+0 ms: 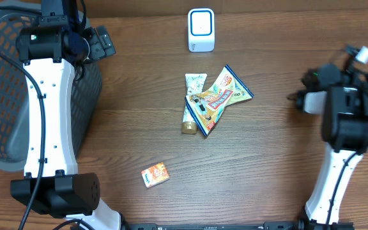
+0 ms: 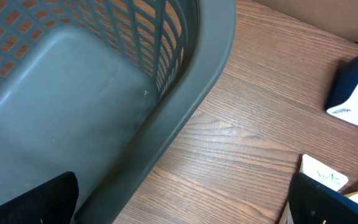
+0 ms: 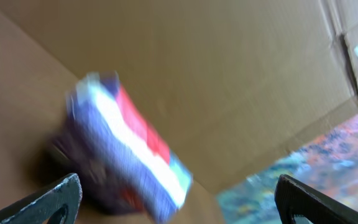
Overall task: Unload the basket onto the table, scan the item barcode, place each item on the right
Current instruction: 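Move the purple pack to the right side and release it, then reach the right gripper back to the yellow bag on the pile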
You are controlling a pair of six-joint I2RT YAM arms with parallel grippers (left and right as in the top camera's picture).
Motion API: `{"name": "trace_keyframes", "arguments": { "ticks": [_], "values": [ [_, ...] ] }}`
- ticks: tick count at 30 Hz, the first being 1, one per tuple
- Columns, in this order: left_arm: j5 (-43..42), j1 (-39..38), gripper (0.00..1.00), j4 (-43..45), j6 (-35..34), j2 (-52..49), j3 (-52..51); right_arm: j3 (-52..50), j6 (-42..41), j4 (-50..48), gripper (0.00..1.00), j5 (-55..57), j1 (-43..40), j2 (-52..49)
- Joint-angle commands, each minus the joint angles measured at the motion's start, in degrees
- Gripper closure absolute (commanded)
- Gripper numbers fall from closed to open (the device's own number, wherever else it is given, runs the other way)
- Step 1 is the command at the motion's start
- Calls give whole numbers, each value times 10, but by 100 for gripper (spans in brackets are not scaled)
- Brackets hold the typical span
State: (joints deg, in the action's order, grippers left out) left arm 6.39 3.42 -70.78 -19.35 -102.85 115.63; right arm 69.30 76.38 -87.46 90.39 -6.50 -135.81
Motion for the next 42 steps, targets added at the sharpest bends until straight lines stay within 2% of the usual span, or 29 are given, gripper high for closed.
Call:
{"name": "trace_keyframes", "arguments": {
  "ticks": [1,3,9,11,13,15,22,27,29,30,31,34,36,37,40,42],
  "values": [
    [-4,-1,0,-6,0,-7,-1,74,-17,-21,0,-5,82,31],
    [-4,-1,0,-6,0,-7,-1,126,-11,-7,0,-14,118,31],
    [-5,-1,0,-6,0,-7,-1,372,83,41,0,-60,188,39],
    [-4,-1,0,-6,0,-7,-1,460,74,142,0,-46,195,57],
    [-4,-1,0,-6,0,-7,-1,516,31,281,0,-3,197,85],
    [-5,-1,0,-6,0,-7,-1,529,10,386,0,-3,197,124],
    [-4,-1,0,-6,0,-7,-1,528,-115,610,0,-5,191,259],
    [-5,-1,0,-6,0,-7,-1,528,-287,872,0,-72,160,334],
    [-4,-1,0,-6,0,-7,-1,528,-383,1017,0,-157,142,348],
    [-4,-1,0,-6,0,-7,-1,528,-448,1152,0,-254,131,354],
    [-4,-1,0,-6,0,-7,-1,528,-490,1240,0,-330,123,356],
    [-4,-1,0,-6,0,-7,-1,528,-671,1445,0,-574,87,349],
    [-4,-1,0,-6,0,-7,-1,527,-789,1532,0,-747,50,336],
    [-4,-1,0,-6,0,-7,-1,523,-816,1556,0,-815,35,331],
    [-5,-1,0,-6,0,-7,-1,491,-850,1598,0,-1040,1,317],
    [-4,-1,0,-6,0,-7,-1,456,-856,1597,0,-1107,-5,312]
  ]
}}
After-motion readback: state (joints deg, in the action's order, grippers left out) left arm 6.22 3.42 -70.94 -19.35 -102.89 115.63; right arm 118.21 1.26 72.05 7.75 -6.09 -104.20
